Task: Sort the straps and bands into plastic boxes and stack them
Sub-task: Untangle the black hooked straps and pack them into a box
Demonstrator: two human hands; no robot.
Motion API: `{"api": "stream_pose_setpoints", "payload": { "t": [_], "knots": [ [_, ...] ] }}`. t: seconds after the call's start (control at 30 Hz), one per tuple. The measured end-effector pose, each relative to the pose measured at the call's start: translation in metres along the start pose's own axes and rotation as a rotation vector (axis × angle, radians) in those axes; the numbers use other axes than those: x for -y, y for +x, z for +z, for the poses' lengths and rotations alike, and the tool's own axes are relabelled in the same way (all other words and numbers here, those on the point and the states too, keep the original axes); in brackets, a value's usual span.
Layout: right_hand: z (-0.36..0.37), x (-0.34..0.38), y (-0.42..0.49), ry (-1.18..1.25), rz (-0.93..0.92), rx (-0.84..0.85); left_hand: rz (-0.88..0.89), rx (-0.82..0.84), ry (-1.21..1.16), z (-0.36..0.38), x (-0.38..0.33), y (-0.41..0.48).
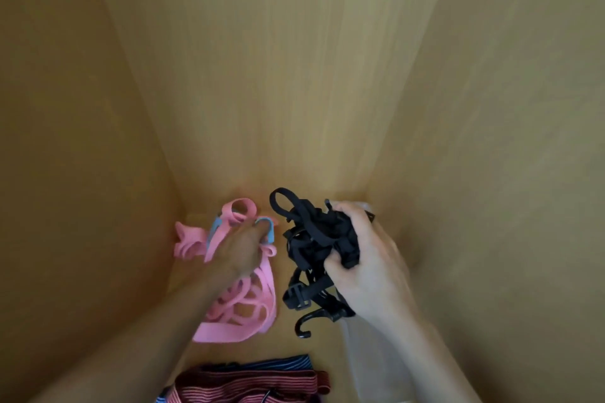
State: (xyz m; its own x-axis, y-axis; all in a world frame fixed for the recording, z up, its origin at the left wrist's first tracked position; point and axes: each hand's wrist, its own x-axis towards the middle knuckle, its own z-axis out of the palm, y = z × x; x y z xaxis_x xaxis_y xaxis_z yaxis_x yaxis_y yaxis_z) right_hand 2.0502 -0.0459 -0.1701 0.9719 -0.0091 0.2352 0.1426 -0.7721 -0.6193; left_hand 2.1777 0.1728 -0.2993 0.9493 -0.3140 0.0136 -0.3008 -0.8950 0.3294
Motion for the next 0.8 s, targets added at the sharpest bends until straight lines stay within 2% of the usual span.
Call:
{"api": "stream_pose_setpoints", "payload": {
  "t": [0.1, 0.2, 0.27, 0.3, 0.37, 0.47, 0.63, 0.8],
  "knots": [
    [0.009, 0.007, 0.010, -0.012, -0.032, 0.006, -0.176, -0.149, -0.089, -0.036, 0.026, 0.008],
    [0.017, 0.013, 0.021, -0.023, -0.011, 0.001, -0.395, -0.419, -0.178, -0.067, 0.053, 0.013],
    [0.022, 0.015, 0.027, -0.015, 0.027, -0.005, -0.514, -0.466, -0.161, -0.074, 0.062, 0.012],
    [0.026, 0.016, 0.030, -0.015, 0.041, -0.010, -0.529, -0.404, -0.112, -0.073, 0.062, 0.008],
    [0.032, 0.016, 0.035, -0.015, 0.064, -0.007, -0.478, -0.175, 0.019, -0.063, 0.055, -0.002],
    [0.040, 0.013, 0.039, 0.040, 0.096, 0.049, -0.347, 0.149, 0.037, -0.041, 0.045, -0.019],
    [0.049, 0.010, 0.037, 0.053, 0.124, 0.089, -0.289, 0.386, 0.068, -0.017, 0.028, -0.033],
    [0.050, 0.007, 0.024, 0.035, 0.152, 0.089, -0.217, 0.540, 0.415, 0.010, 0.016, -0.032]
  ]
}}
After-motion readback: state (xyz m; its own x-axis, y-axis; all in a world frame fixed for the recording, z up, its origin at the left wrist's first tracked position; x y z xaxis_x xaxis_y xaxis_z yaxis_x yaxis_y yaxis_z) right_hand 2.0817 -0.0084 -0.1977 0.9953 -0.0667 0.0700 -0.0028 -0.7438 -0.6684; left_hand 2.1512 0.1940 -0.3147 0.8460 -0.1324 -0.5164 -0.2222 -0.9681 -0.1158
